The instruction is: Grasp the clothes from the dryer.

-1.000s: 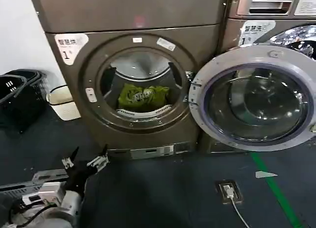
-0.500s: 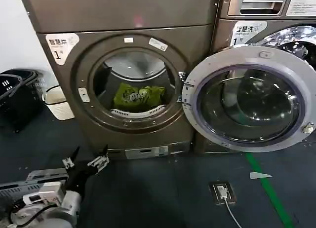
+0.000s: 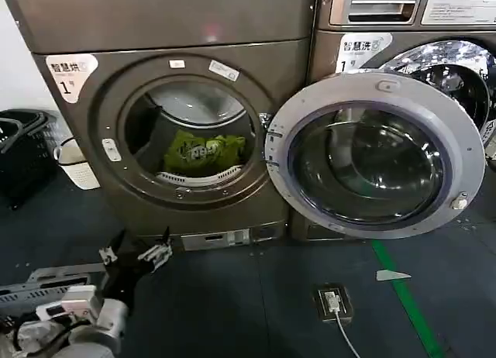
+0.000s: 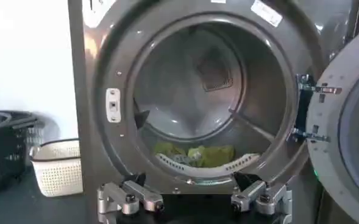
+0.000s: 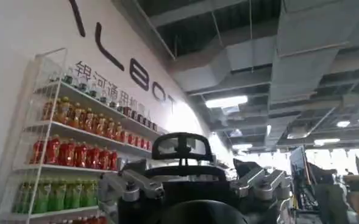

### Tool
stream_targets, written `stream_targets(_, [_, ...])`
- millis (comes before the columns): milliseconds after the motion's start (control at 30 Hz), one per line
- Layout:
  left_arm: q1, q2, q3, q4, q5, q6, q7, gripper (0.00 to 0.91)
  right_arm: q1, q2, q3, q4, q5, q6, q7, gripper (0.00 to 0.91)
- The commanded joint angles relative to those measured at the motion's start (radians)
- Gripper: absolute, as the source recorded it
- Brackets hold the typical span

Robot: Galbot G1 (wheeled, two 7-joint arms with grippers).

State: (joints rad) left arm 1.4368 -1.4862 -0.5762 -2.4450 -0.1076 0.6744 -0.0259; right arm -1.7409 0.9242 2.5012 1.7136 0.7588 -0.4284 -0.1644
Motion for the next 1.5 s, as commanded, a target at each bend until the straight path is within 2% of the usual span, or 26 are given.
stream_targets(33, [0.000,0.000,0.001,0.003,0.001,-0.001,0.001,0.907,0.000,0.000,-0.001,0.000,0.000,0.001,0.001,0.907])
stream_targets(167, [-0.001,-0.001,0.002,0.003,0.002,-0.001,0.002,0.907,-0.001,0.001,-0.005,0.001,0.002,0.008,-0.001,0.907])
stream_targets(367, [-0.002,-0.001,0.002,0.002,0.001,-0.002,0.005,0.907,-0.004,-0.001,-0.012,-0.003,-0.002,0.066,-0.001,0.907])
stream_targets(967, [-0.001,0.001,-0.001,-0.012,0.000,-0.004,0.010,0.907,-0.010,0.007,-0.005,-0.008,0.037,0.122,-0.043,0.907])
stream_targets(1500, [0.005,0.002,-0.002,-0.016,0.000,-0.006,0.009,0.907,-0.010,0.010,-0.011,-0.001,0.042,0.130,-0.043,0.907])
